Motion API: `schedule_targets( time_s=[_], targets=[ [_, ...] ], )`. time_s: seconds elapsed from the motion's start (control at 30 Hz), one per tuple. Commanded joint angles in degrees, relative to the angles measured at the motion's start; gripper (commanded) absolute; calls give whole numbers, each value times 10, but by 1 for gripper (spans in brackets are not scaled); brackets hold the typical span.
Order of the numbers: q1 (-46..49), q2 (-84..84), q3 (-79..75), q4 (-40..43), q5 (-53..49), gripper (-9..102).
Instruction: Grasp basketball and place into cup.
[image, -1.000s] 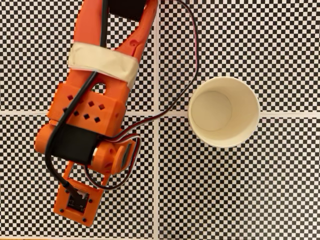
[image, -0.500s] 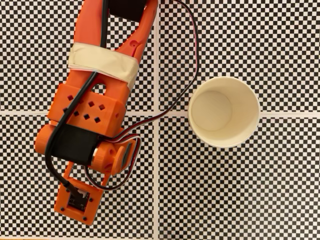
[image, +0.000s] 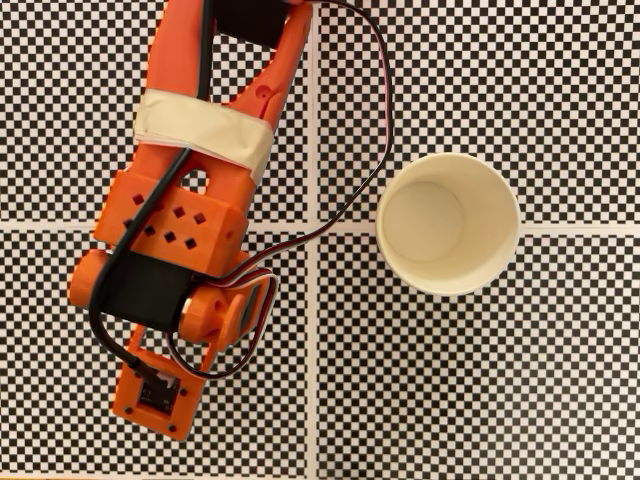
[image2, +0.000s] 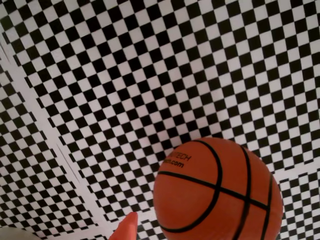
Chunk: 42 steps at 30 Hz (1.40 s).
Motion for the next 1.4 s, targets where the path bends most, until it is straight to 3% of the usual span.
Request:
schedule_targets(
  time_s=[0.0,0.77,1.37],
  targets=[
    [4,7,-13,9,-7,56],
    [14,-43,-49,3,-6,51],
    [11,-51,-73,9,8,33]
  ],
)
